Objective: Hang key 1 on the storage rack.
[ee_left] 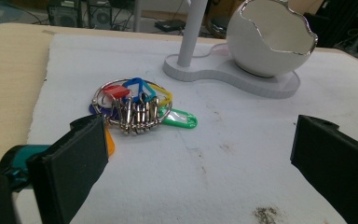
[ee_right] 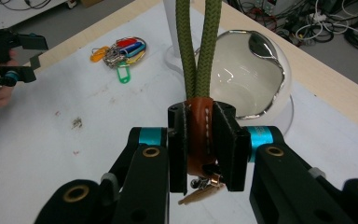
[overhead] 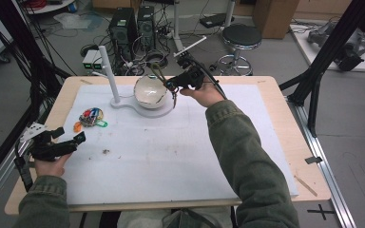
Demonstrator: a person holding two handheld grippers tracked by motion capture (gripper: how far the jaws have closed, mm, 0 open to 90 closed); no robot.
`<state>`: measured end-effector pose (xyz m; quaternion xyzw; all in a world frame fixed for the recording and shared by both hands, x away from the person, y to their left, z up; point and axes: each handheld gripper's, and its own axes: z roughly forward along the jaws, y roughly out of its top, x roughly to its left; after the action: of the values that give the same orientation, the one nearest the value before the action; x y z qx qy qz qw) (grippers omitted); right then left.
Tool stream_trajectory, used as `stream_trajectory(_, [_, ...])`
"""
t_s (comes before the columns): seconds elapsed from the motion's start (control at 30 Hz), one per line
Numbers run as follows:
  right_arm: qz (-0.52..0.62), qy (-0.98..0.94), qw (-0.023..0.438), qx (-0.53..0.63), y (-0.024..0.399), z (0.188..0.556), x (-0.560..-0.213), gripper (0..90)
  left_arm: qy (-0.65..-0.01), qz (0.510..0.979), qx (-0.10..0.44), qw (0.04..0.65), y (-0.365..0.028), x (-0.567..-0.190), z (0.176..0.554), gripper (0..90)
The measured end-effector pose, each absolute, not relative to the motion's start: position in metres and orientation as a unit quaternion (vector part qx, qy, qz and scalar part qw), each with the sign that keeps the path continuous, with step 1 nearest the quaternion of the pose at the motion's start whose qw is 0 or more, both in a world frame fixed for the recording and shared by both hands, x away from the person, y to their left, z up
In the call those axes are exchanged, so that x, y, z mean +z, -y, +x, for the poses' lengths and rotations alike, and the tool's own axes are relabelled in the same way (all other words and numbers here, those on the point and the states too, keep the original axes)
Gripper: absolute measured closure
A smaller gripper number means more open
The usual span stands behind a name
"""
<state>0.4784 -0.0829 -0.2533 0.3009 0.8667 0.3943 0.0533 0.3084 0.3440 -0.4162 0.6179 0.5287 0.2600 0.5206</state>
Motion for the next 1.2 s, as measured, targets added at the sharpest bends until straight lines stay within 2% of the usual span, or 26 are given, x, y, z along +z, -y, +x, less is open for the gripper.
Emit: stream_trajectory(1.2, [0.235,-0.893,-0.002,0.384,-0.031,0.498,-0.254,75.4,-0.536,0.610,0.260,0.523,-0.350,-0.418,0.311,4.4])
